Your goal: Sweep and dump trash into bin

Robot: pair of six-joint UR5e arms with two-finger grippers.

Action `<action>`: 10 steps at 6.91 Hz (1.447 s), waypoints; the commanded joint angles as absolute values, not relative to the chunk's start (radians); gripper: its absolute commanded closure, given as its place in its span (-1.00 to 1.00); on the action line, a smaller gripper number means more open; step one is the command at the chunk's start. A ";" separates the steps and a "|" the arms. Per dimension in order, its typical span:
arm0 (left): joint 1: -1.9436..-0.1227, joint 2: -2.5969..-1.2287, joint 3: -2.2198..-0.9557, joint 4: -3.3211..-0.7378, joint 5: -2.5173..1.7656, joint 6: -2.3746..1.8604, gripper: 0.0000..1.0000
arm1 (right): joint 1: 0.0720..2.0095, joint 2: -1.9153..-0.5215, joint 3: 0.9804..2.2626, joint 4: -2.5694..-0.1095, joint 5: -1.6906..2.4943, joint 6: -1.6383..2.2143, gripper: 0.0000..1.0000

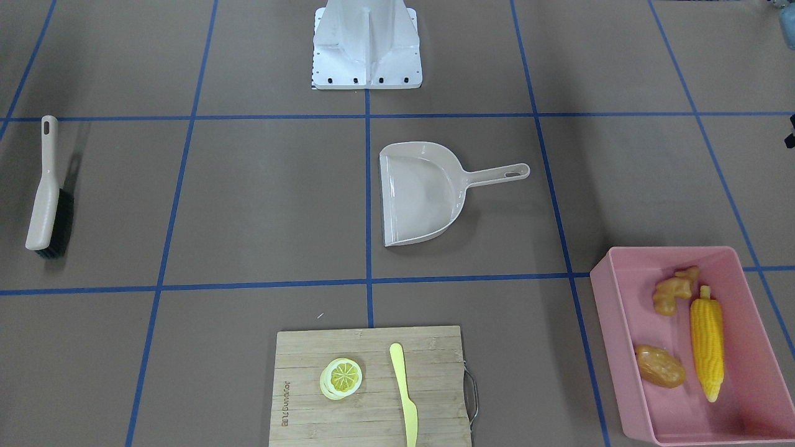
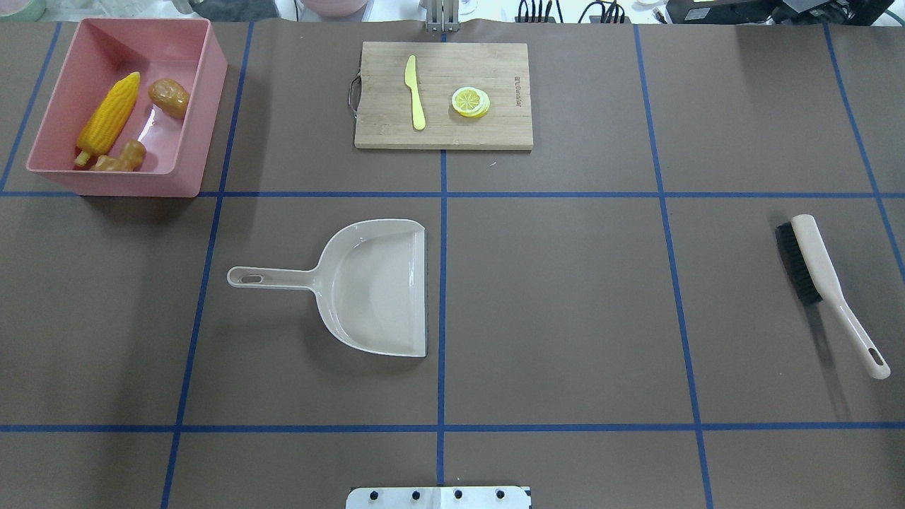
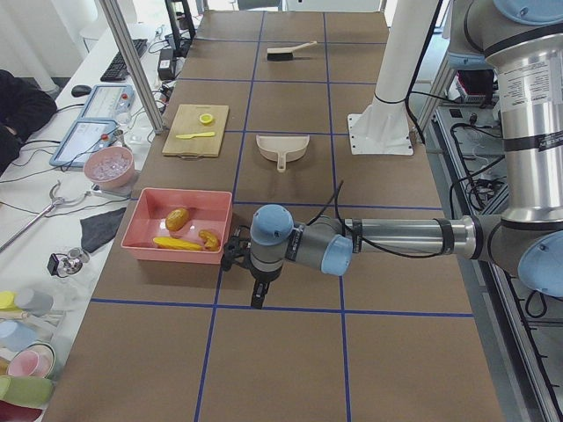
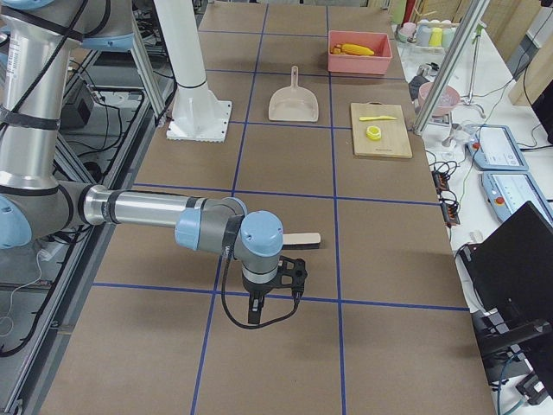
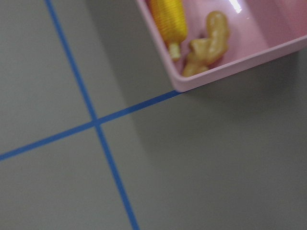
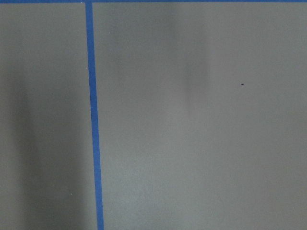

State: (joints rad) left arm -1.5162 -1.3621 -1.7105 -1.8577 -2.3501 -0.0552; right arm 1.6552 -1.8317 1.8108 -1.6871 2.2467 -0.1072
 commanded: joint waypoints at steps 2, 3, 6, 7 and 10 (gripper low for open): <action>-1.609 -1.327 -1.782 -1.753 -2.457 -0.197 -0.96 | 1.655 -1.832 1.810 -1.687 2.247 -0.107 -1.00; -1.609 -1.338 -1.852 -1.606 -2.454 -0.196 -0.96 | 1.655 -1.833 1.810 -1.687 2.247 -0.107 -1.00; -1.600 -1.319 -1.833 -1.600 -2.345 -0.063 -0.96 | 1.655 -1.832 1.809 -1.687 2.247 -0.107 -1.00; -1.600 -1.307 -1.830 -1.600 -2.348 -0.063 -0.96 | 1.655 -1.832 1.809 -1.687 2.247 -0.107 -1.00; -1.600 -1.313 -1.822 -1.601 -2.350 -0.064 -0.96 | 1.655 -1.832 1.809 -1.687 2.247 -0.106 -1.00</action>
